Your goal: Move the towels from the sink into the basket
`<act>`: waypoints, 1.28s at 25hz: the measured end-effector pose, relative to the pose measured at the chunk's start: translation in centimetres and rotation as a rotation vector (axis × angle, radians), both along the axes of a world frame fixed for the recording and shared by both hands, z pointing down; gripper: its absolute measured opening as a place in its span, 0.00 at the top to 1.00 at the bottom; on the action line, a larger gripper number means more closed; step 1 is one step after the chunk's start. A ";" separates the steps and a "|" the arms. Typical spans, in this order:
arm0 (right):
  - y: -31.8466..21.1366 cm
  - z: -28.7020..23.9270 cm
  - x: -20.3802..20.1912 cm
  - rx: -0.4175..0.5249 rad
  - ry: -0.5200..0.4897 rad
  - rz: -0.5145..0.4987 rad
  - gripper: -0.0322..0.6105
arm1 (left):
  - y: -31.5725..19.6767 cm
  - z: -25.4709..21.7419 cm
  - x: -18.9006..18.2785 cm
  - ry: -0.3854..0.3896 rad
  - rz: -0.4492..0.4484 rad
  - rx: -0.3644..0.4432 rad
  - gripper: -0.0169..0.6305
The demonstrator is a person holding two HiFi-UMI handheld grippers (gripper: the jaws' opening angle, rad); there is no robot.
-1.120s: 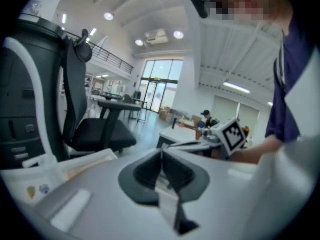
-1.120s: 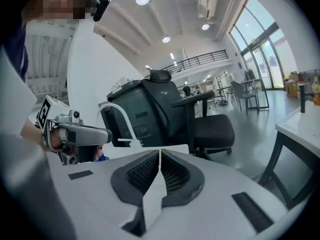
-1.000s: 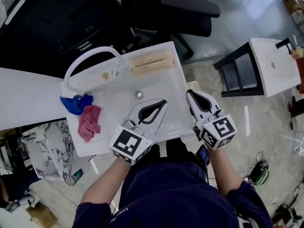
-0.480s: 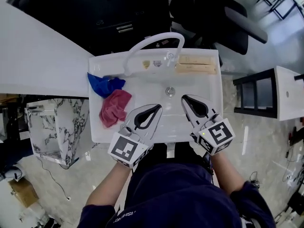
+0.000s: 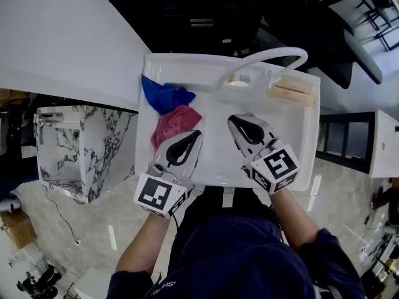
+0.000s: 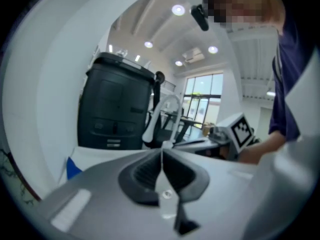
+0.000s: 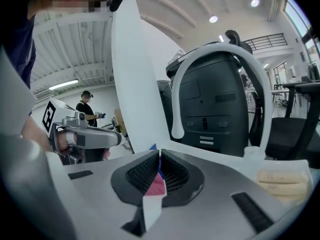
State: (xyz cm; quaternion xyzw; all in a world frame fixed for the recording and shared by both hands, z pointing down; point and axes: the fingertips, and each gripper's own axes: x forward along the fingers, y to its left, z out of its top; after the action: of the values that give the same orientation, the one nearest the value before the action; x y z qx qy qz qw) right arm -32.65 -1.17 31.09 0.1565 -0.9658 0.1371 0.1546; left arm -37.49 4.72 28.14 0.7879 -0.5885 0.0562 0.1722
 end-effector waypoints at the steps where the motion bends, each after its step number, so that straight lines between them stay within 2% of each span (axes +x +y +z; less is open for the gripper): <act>1: 0.3 0.3 -1.0 -0.003 0.002 -0.015 0.92 | 0.3 0.2 -0.9 0.000 -0.015 -0.002 0.96; 11: 1.9 3.6 -9.0 -0.036 0.033 -0.105 0.92 | 2.1 2.9 -7.5 0.015 -0.125 -0.033 0.96; 26: 2.5 8.4 -15.2 -0.087 0.072 -0.190 0.92 | 2.2 7.2 -12.1 0.028 -0.200 -0.083 0.96; 28: 2.6 9.2 -16.1 -0.096 0.084 -0.198 0.88 | 2.3 7.5 -12.7 0.032 -0.210 -0.085 0.96; 30: 2.7 10.1 -17.1 -0.101 0.100 -0.204 0.78 | 2.4 7.8 -13.3 0.035 -0.220 -0.086 0.96; 32: 2.7 11.0 -17.9 -0.102 0.114 -0.210 0.77 | 2.5 8.1 -13.8 0.037 -0.227 -0.087 0.96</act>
State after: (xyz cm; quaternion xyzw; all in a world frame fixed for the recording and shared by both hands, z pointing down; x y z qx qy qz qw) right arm -50.54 1.49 42.11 0.0540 -0.9583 0.1602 0.2304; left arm -51.28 7.26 36.26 0.7090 -0.6677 0.0471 0.2221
